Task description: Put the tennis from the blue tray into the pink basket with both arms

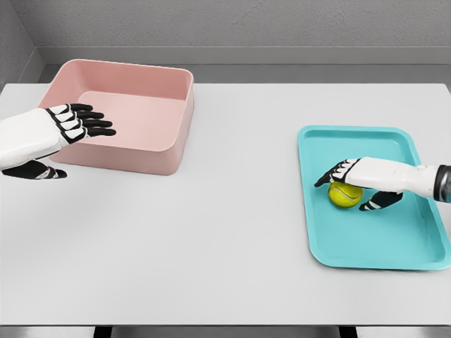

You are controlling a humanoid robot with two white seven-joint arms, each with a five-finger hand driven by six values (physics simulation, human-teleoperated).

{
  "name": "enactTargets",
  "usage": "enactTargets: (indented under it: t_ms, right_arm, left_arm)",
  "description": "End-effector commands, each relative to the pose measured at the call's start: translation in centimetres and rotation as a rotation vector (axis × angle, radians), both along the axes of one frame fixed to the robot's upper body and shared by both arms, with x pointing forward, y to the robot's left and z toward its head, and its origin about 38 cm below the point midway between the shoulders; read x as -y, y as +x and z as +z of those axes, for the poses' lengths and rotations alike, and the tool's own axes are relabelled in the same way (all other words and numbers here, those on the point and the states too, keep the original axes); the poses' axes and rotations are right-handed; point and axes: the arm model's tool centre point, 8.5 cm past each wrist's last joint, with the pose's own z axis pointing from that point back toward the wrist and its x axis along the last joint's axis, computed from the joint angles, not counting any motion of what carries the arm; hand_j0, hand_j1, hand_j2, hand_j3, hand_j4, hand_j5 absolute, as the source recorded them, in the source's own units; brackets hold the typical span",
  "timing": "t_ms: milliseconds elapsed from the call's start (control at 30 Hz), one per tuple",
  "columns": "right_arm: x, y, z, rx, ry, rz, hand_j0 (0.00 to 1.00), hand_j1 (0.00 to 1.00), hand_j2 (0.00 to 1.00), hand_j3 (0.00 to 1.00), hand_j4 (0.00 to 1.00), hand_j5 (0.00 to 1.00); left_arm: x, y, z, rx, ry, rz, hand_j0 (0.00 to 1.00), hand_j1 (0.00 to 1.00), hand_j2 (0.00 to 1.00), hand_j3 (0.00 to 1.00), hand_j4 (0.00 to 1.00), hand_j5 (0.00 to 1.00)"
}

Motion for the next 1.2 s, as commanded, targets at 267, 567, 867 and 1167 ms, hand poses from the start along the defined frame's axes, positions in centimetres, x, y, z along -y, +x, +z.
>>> enactTargets:
  t_ms: [267, 567, 867, 1167]
  right_arm:
    - [-0.4, 0.1, -0.3, 0.000, 0.005, 0.003, 0.79, 0.79, 0.79, 0.79, 0.79, 0.79]
    - [-0.1, 0.0, -0.6, 0.000, -0.015, 0.000, 0.67, 0.67, 0.67, 0.67, 0.67, 0.67]
    - [0.1, 0.1, -0.4, 0.002, -0.016, -0.006, 0.53, 0.53, 0.53, 0.53, 0.53, 0.53]
    - [0.9, 0.5, 1.1, 0.037, -0.005, -0.026, 0.46, 0.46, 0.46, 0.46, 0.46, 0.46]
  left_arm:
    - [0.0, 0.0, 0.0, -0.003, -0.006, 0.002, 1.00, 1.00, 1.00, 1.00, 1.00, 1.00]
    - [-0.2, 0.0, 0.2, 0.001, -0.001, 0.005, 1.00, 1.00, 1.00, 1.00, 1.00, 1.00]
    - [-0.2, 0.0, 0.2, 0.000, 0.000, 0.004, 1.00, 1.00, 1.00, 1.00, 1.00, 1.00]
    - [-0.2, -0.1, 0.4, 0.002, 0.007, 0.002, 1.00, 1.00, 1.00, 1.00, 1.00, 1.00]
